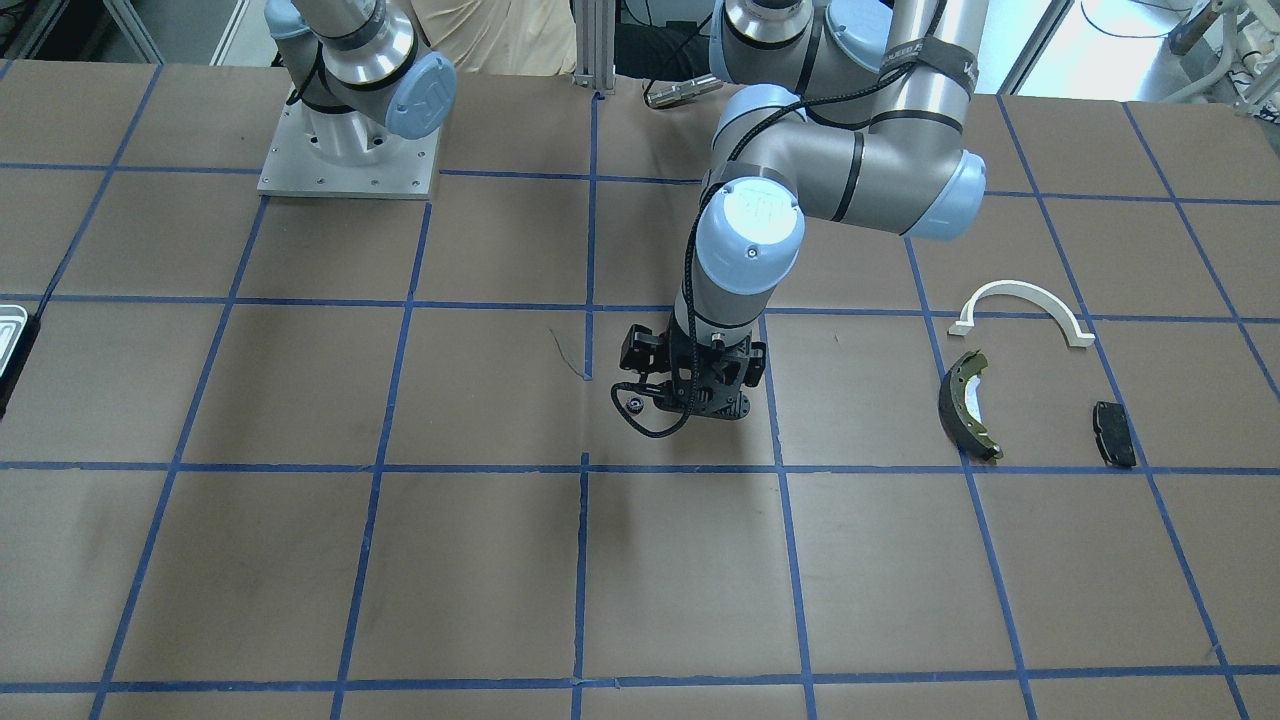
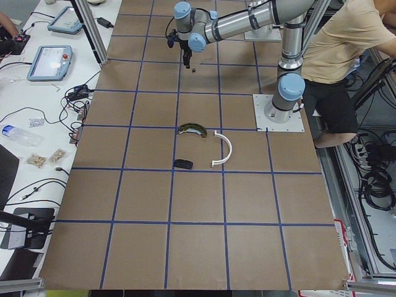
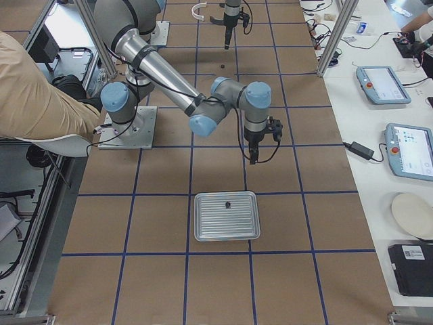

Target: Place bearing gear from tray to pile

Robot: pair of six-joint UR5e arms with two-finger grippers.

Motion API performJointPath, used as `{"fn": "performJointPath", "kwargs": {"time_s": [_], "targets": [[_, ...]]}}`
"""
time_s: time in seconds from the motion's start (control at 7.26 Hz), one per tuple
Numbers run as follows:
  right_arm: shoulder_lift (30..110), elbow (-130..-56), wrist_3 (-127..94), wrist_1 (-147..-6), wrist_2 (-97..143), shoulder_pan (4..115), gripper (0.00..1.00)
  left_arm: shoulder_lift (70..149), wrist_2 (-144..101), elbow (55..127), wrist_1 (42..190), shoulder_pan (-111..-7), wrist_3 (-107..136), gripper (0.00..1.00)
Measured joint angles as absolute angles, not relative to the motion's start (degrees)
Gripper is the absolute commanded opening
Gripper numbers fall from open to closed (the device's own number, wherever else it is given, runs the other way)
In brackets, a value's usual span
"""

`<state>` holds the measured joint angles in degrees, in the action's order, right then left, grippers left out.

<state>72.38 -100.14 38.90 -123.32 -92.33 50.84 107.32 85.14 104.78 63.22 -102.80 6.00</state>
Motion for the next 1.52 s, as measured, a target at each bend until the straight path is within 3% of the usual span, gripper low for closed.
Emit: {"fn": "performJointPath", "kwargs": {"time_s": [0.28, 0.69, 0.83, 1.1, 1.52], "targets": [[70.8, -103.2, 50.8, -124.9, -90.0, 41.4, 0.88, 109.9, 84.4, 105.4, 60.7, -104.7, 6.7, 0.94], [64.7, -104.1, 58.4, -131.0, -88.2, 37.1, 0.66, 113.4, 84.4, 105.6, 56.8, -106.4, 7.7, 0.89], [63.9, -103.9, 58.9, -131.8, -88.3, 36.8, 0.62, 114.5, 84.4, 105.6, 55.6, -106.5, 7.8, 0.75], [62.8, -103.3, 59.2, -132.8, -88.6, 36.7, 0.59, 115.8, 84.3, 105.6, 54.3, -106.6, 7.9, 0.55], [60.9, -102.7, 59.3, -134.9, -88.6, 36.7, 0.51, 116.2, 84.3, 105.7, 54.3, -106.7, 7.8, 0.55]]}}
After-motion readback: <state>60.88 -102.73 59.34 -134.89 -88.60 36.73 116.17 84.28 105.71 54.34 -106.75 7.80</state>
